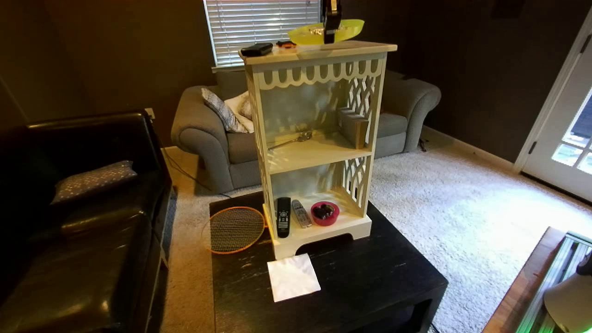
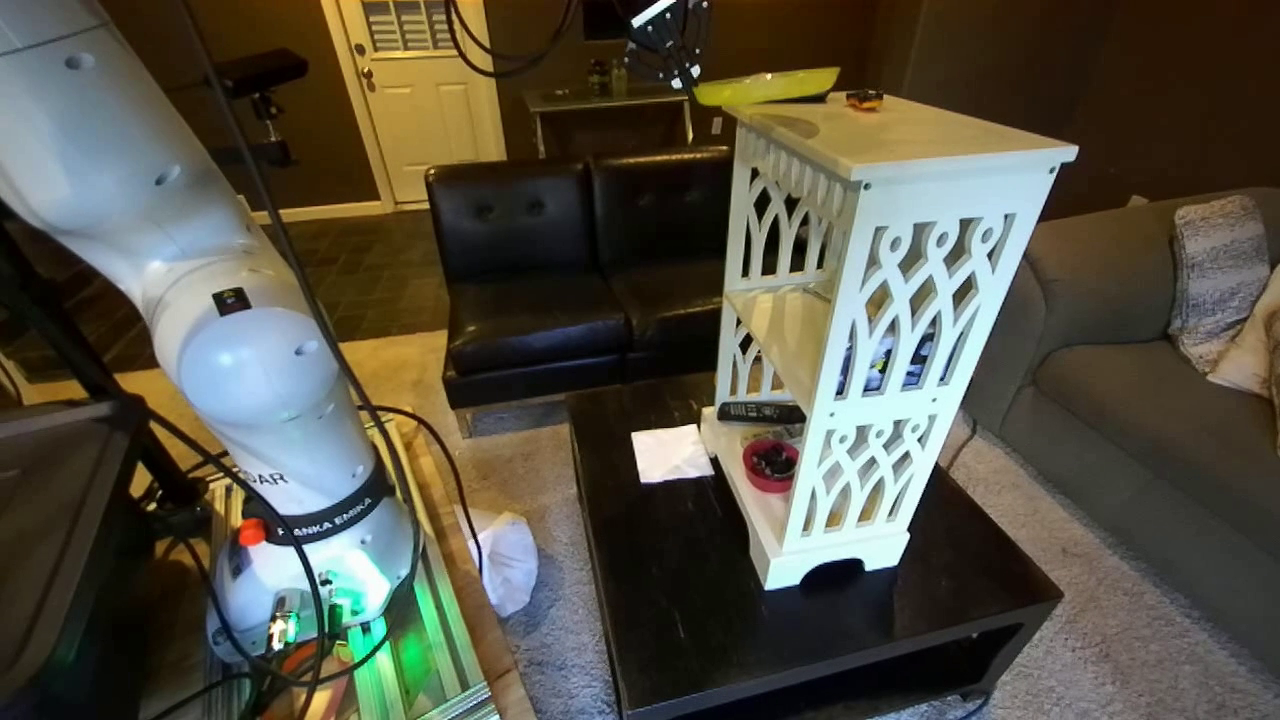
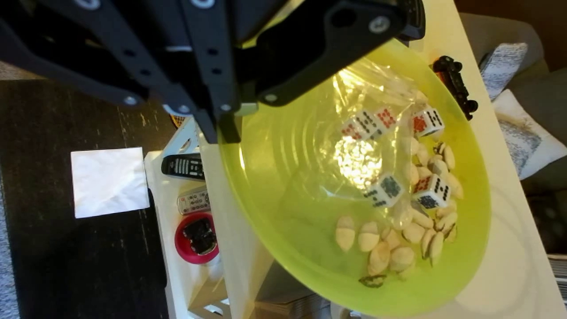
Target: Pick up the yellow plate and place it on the middle shelf
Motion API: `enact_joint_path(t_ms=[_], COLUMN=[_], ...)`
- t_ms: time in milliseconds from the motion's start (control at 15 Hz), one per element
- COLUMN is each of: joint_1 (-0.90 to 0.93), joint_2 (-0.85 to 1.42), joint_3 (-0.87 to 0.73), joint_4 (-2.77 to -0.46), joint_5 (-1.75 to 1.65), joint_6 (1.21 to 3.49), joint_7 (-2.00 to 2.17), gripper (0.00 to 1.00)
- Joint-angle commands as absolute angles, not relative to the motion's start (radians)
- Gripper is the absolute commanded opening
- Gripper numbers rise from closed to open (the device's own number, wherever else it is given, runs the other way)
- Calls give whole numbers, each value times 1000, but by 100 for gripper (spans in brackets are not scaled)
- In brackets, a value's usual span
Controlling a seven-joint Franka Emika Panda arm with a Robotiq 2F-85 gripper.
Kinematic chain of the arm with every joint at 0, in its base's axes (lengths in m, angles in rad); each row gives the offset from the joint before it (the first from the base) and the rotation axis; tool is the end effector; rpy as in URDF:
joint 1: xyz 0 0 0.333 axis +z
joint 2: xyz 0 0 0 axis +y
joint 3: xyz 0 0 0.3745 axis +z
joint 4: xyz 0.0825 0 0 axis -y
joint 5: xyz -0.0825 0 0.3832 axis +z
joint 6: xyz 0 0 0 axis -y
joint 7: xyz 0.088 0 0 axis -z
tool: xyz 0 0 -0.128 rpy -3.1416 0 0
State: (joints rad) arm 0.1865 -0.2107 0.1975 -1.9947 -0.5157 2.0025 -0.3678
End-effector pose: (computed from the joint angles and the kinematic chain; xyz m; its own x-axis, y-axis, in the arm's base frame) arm 0.4851 0.1641 0.6196 0.6143 0.7878 -0.0448 0.6799 -0.4997 0.5366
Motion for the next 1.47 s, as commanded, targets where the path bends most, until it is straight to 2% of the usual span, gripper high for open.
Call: enact_joint_path(t_ms=[0, 67, 1133, 1400], joint_1=[187, 187, 315, 357], joint_2=[-208, -209, -373, -368], joint_3=[198, 198, 395, 340], joint_4=[-1990, -1990, -2344, -2426], joint_5=[-515, -515, -788, -749], joint_6=[1998, 1998, 2027, 2204], joint_7=[-368, -368, -18, -97], gripper=[4, 1, 1, 1])
